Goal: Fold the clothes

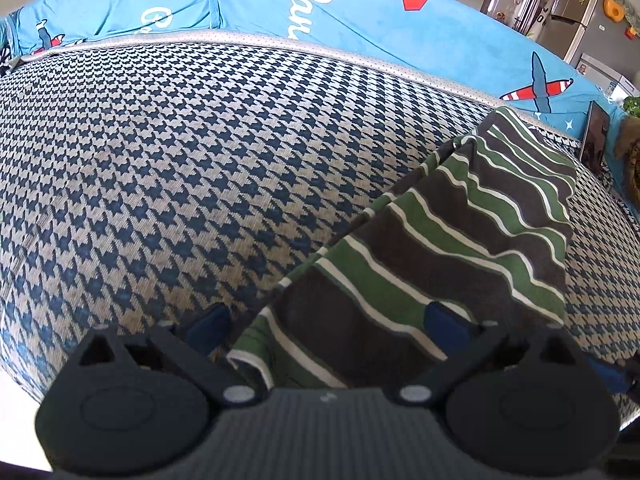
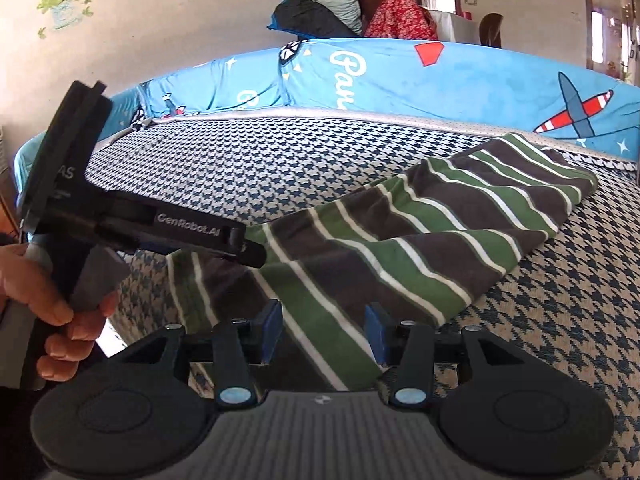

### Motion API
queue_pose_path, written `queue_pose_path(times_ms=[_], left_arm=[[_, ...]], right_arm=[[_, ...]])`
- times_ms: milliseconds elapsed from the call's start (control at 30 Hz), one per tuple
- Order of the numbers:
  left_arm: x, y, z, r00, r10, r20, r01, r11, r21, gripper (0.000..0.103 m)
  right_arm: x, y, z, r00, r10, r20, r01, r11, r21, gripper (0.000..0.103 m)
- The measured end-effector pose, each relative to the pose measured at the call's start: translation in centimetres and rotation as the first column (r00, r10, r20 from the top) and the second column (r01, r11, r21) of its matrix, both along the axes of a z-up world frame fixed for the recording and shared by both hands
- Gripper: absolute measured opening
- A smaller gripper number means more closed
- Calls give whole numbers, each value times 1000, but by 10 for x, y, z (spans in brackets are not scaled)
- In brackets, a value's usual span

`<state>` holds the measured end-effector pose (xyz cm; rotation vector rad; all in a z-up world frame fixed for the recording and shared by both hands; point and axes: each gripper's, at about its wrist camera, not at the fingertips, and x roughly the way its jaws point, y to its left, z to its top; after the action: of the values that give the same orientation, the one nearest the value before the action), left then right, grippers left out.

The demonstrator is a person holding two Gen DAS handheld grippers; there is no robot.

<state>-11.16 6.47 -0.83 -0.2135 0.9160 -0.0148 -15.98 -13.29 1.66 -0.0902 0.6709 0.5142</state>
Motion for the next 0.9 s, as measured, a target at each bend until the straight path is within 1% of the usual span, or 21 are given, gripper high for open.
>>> queue_pose_path(times_ms=[100,233,433,567,700,800,833,867,900], left_arm=[[-4,1,-1,1000,5,1,-5,1000,-13,103],[-9,1,-2,1000,8,2,-8,1000,-24,103],[-13,-1,-4,1000,11,2,-11,1000,-20,103],[-13,-3,-4,1000,7,3,-7,1000,-11,103],[-14,-1,-4,1000,11,6,-11,1000,-23,103],[-16,1,-4,1000,16,7,-16,999,-38,103],[-16,2,-4,1000,18,7,-17,999,-49,103],[-18,4,-4,1000,19,8,-18,998,-63,103],[-19,6,-4,1000,20,9,-20,997,-76,103]], right_arm=[[-12,10,-3,998,66,13,-66,997,-33,44],[-29,26,-12,988,153,33,-148,983,-109,44],[-41,42,-31,975,219,31,-208,955,-210,49],[-48,53,-45,969,241,52,-215,928,-304,49],[-58,62,-58,954,278,115,-209,888,-410,49],[-64,65,-66,941,299,156,-195,860,-472,47],[-65,66,-68,938,302,171,-186,853,-488,46],[-66,66,-70,934,306,185,-177,846,-504,40],[-66,66,-72,932,308,194,-172,842,-512,40]])
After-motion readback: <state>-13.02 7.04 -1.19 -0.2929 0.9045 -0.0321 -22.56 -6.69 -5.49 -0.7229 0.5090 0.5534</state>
